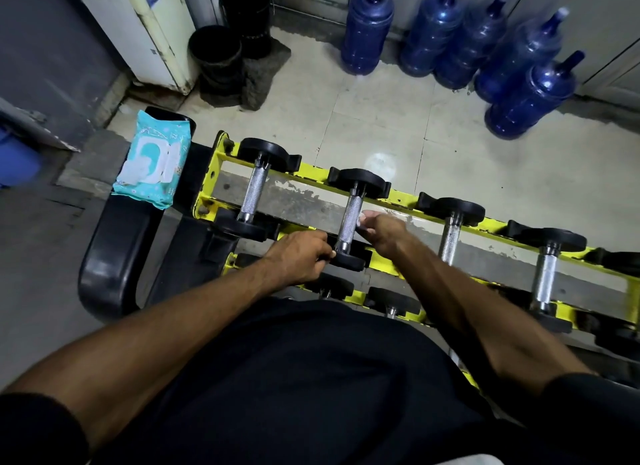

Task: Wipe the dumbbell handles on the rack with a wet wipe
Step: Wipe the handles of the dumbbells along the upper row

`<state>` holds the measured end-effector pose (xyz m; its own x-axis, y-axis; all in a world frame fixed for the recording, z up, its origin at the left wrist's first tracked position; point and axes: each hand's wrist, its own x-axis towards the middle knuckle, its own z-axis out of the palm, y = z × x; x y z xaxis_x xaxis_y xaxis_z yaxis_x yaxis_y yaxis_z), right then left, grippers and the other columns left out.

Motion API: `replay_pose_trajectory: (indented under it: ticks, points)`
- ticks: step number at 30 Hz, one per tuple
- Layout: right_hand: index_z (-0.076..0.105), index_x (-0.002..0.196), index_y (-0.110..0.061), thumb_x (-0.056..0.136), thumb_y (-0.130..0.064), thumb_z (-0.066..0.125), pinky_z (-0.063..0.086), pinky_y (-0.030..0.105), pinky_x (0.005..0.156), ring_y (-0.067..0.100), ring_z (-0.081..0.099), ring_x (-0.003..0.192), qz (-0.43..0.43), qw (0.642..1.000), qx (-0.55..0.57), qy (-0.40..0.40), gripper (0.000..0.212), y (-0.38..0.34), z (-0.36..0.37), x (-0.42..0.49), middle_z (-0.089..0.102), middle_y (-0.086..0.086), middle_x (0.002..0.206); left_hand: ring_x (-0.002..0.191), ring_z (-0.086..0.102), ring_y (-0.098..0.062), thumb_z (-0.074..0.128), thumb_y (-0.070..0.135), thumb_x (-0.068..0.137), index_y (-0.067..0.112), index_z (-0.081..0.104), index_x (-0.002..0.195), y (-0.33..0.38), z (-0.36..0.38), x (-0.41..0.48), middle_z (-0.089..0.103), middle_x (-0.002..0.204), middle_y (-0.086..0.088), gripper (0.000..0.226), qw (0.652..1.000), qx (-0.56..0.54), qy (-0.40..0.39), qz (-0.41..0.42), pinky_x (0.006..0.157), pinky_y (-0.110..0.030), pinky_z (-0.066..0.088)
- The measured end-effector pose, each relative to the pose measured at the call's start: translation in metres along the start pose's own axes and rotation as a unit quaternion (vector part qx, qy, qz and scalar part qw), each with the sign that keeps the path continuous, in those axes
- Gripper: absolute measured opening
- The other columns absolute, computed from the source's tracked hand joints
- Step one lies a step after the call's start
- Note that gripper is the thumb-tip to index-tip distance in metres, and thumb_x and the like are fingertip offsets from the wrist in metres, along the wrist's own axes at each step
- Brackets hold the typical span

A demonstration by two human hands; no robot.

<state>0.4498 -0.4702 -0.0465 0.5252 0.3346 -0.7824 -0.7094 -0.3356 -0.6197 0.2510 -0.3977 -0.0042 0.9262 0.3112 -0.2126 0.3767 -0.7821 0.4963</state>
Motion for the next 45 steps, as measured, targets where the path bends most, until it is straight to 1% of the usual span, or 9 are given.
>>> replay_pose_trajectory:
  ticks: [7, 10, 15, 18, 24, 26, 31, 38, 45]
  points:
    - [0.066, 0.078, -0.010, 0.072, 0.005, 0.080, 0.062, 0.041, 0.068, 0.027, 0.074, 0.076, -0.226, 0.940, -0.254, -0.009, 0.022, 0.026, -0.015, -0.022, 0.073, 0.012, 0.081, 0.084, 0.051, -0.009, 0.064, 0.031, 0.093, 0.026, 0.073, 0.114, -0.001, -0.002, -0.002, 0.052, 0.090, 0.011, 0.024, 1.000, -0.001, 0.008, 0.005, 0.069, -0.023, 0.038]
    - [0.074, 0.090, -0.014, 0.080, -0.003, 0.076, 0.059, 0.033, 0.073, 0.019, 0.070, 0.083, -0.443, 0.778, -0.439, -0.076, 0.016, 0.018, -0.010, -0.030, 0.074, 0.002, 0.089, 0.091, 0.058, -0.013, 0.064, 0.032, 0.092, 0.027, 0.073, 0.116, 0.000, -0.002, -0.004, 0.060, 0.098, 0.007, 0.026, 1.000, 0.003, 0.007, 0.000, 0.072, -0.025, 0.045]
    - [0.070, 0.110, -0.019, 0.088, -0.008, 0.066, 0.048, 0.033, 0.071, 0.026, 0.060, 0.098, -0.513, 0.464, -0.722, -0.016, 0.024, -0.013, 0.021, -0.031, 0.072, 0.002, 0.107, 0.091, 0.057, -0.013, 0.064, 0.030, 0.091, 0.026, 0.071, 0.120, 0.004, -0.005, -0.007, 0.058, 0.098, 0.006, 0.029, 1.000, 0.000, 0.001, -0.004, 0.075, -0.030, 0.050]
    - [0.068, 0.096, -0.015, 0.083, 0.000, 0.060, 0.045, 0.033, 0.060, 0.033, 0.064, 0.088, -0.438, 0.449, -0.779, 0.012, 0.021, -0.030, 0.046, -0.030, 0.069, 0.007, 0.096, 0.095, 0.058, -0.014, 0.064, 0.028, 0.091, 0.024, 0.069, 0.123, 0.004, -0.005, -0.010, 0.058, 0.102, 0.006, 0.033, 1.000, -0.005, -0.004, -0.003, 0.079, -0.031, 0.051]
    - [0.073, 0.108, -0.026, 0.089, -0.021, 0.067, 0.041, 0.027, 0.065, 0.022, 0.067, 0.094, -0.348, 0.398, -0.820, -0.220, 0.020, -0.022, 0.046, -0.034, 0.072, 0.000, 0.102, 0.106, 0.059, -0.015, 0.063, 0.025, 0.090, 0.023, 0.069, 0.124, 0.002, -0.006, -0.010, 0.061, 0.116, 0.005, 0.035, 1.000, -0.004, -0.022, 0.002, 0.089, -0.032, 0.052]
    - [0.074, 0.108, -0.024, 0.089, -0.021, 0.067, 0.046, 0.028, 0.065, 0.023, 0.066, 0.094, -0.387, 0.421, -0.796, -0.199, 0.020, -0.021, 0.035, -0.031, 0.072, 0.002, 0.102, 0.105, 0.059, -0.015, 0.063, 0.025, 0.090, 0.023, 0.068, 0.125, 0.002, -0.006, -0.011, 0.060, 0.115, 0.005, 0.035, 1.000, -0.008, -0.022, -0.001, 0.087, -0.029, 0.050]
    - [0.074, 0.105, -0.010, 0.085, -0.012, 0.071, 0.051, 0.031, 0.073, 0.023, 0.060, 0.092, -0.451, 0.664, -0.596, -0.011, 0.021, -0.005, 0.007, -0.031, 0.065, 0.005, 0.107, 0.091, 0.047, -0.007, 0.061, 0.027, 0.093, 0.024, 0.065, 0.129, 0.004, -0.005, -0.011, 0.050, 0.102, 0.010, 0.036, 1.000, -0.006, -0.016, -0.002, 0.074, -0.022, 0.037]
    - [0.064, 0.072, -0.009, 0.077, 0.005, 0.068, 0.061, 0.047, 0.070, 0.030, 0.070, 0.077, -0.121, 0.955, -0.258, 0.083, 0.015, 0.020, 0.002, -0.032, 0.068, 0.014, 0.079, 0.089, 0.047, -0.005, 0.062, 0.028, 0.093, 0.025, 0.066, 0.127, 0.000, -0.004, -0.008, 0.045, 0.095, 0.014, 0.035, 1.000, -0.009, -0.015, 0.003, 0.073, -0.021, 0.035]
    - [0.055, 0.084, -0.017, 0.093, -0.001, 0.052, 0.056, 0.020, 0.060, 0.011, 0.061, 0.075, -0.054, 0.997, -0.050, 0.036, 0.019, -0.023, 0.021, 0.010, 0.058, 0.007, 0.106, 0.093, 0.049, -0.006, 0.063, 0.030, 0.093, 0.024, 0.063, 0.131, 0.001, -0.006, -0.010, 0.050, 0.104, 0.011, 0.038, 1.000, -0.005, -0.024, 0.012, 0.076, -0.020, 0.038]
